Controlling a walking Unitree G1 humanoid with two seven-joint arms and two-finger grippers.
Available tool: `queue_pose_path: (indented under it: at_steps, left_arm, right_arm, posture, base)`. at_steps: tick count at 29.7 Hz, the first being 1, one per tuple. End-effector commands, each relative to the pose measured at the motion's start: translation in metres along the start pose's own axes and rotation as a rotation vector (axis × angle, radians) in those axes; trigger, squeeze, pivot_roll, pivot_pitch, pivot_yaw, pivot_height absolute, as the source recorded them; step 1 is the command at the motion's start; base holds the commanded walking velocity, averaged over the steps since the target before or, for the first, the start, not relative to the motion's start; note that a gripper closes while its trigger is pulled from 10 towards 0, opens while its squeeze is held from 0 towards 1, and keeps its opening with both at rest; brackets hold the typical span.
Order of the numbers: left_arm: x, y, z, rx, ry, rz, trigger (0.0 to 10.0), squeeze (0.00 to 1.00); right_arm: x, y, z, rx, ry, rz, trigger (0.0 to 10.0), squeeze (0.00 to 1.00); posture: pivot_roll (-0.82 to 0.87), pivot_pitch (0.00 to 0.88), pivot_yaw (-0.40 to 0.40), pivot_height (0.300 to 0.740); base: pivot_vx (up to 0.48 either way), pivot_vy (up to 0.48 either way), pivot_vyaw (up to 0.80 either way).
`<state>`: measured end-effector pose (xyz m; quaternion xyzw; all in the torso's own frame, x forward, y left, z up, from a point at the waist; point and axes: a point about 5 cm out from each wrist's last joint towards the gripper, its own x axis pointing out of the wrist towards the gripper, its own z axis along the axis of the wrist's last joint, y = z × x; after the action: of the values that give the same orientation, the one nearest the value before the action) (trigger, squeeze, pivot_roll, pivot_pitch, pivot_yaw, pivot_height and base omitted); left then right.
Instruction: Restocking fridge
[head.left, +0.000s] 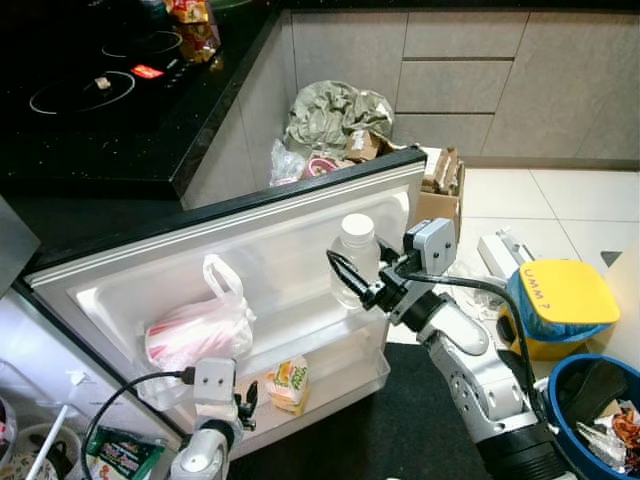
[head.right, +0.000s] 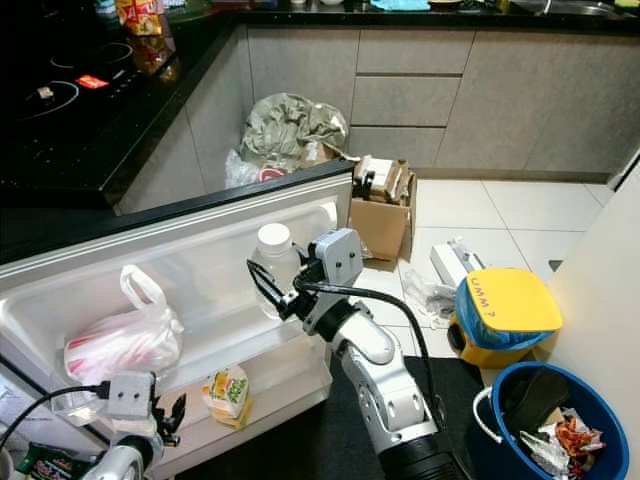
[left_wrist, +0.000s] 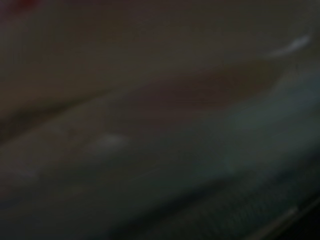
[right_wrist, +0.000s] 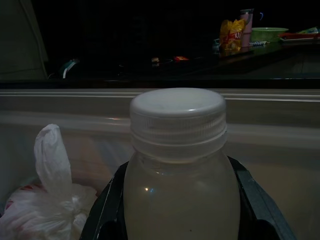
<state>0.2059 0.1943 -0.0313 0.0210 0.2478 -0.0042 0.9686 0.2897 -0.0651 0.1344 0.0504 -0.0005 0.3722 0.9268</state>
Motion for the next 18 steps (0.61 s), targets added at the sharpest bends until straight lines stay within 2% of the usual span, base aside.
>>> queue_pose_path:
  at_steps: [1,2,18]
  left_arm:
    - [-0.0011,0.0016,-0.0057,-0.015,0.032,0.013,10.0,0.0]
    - [-0.0012,0.0018,-0.0057,-0.016,0.031,0.015,10.0,0.0]
    - [-0.0032,0.0006,-0.0089,-0.004,0.036,0.009,10.0,0.0]
  right_arm:
    - [0.0,0.0004,0.0078,-0.004,-0.034,0.001,10.0,0.0]
    - [-0.0001,0.0004,0.0077,-0.003,-0.034,0.001,10.0,0.0]
    - [-0.0006,0.001,0.0075,0.004,-0.031,0.012,10.0,0.0]
  posture:
    - [0.01,0.001,-0.006,0.74]
    - [0.01,0.001,-0.006,0.74]
    - [0.01,0.003,-0.005,0.74]
  base:
    - [0.0,0.48,0.0]
    - [0.0,0.48,0.0]
    - [0.0,0.0,0.0]
